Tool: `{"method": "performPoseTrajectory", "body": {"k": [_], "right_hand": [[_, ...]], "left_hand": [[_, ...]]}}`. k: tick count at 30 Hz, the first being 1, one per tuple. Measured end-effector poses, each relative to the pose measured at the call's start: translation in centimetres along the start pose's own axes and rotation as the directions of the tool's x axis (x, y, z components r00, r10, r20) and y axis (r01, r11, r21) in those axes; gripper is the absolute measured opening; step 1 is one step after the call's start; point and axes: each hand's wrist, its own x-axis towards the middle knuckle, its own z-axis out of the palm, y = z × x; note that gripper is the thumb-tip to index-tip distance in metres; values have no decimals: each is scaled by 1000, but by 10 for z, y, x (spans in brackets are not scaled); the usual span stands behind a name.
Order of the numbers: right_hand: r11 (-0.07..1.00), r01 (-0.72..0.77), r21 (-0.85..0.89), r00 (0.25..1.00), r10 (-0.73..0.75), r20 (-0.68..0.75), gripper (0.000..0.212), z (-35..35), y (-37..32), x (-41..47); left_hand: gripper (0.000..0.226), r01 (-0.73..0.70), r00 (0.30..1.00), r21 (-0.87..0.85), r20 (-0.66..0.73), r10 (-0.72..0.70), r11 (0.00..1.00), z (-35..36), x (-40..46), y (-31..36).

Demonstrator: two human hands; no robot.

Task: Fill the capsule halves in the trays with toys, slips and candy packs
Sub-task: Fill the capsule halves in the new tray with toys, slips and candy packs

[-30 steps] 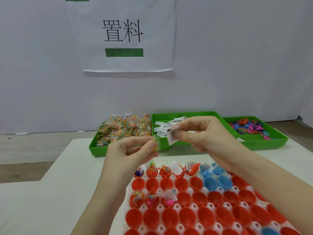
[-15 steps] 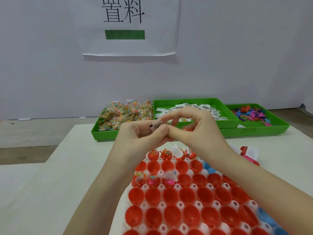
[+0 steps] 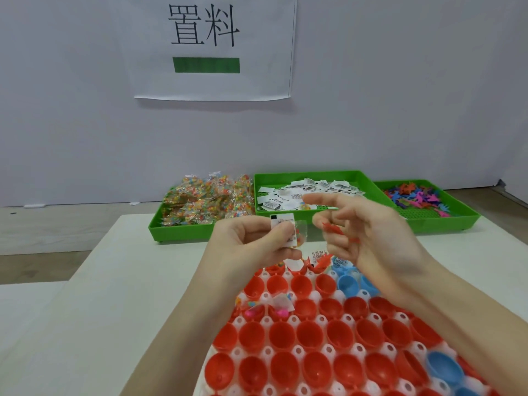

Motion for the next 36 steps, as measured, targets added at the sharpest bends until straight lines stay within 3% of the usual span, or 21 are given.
{"method": "performPoseTrajectory", "body": {"k": [4, 6, 9, 14, 18, 21, 27, 30, 32, 34, 36], "right_hand": [[980, 160, -117, 987, -157, 29, 41, 1, 0, -3], [935, 276, -224, 961, -269, 60, 40, 1, 0, -7], [856, 381, -349, 918, -395, 34, 55, 1, -2, -13], [854, 377, -358, 913, -408, -12, 53, 3, -11, -21], [816, 370, -444, 914, -405, 17, 32, 4, -16, -22], [768, 372, -522, 908, -418, 32, 23, 5, -17, -21], [738, 320, -594, 927, -372, 36, 34, 3, -19, -17], [662, 299, -687, 926, -375, 43, 43, 0, -18, -14], [578, 280, -766, 934, -350, 77, 35, -1, -14, -11], [545, 245, -801, 956, -272, 108, 23, -4, -8, -7], [556, 185, -810, 981, -149, 122, 15, -10, 3, -3]], "left_hand": [[8, -22, 1000, 26, 9, 22, 999, 4, -1, -3], [10, -28, 999, 28, 25, 27, 999, 6, -2, -3], [16, -37, 999, 9, 28, 37, 999, 6, -3, -2], [20, -47, 997, -35, 52, 48, 998, 3, -2, -1], [27, 12, 989, -124, 149, 6, 992, 1, -2, 1], [19, 39, 978, -150, 208, -8, 988, -2, 0, 1], [25, 61, 951, -124, 310, -20, 990, -10, 2, 0], [32, 76, 926, -55, 374, -50, 996, -9, 1, 2], [32, 78, 928, 51, 360, -91, 996, -6, 0, 1], [34, 55, 951, 274, 279, -134, 960, -4, 2, -5], [42, -17, 968, 542, 218, -121, 840, -5, 3, -11]]}}
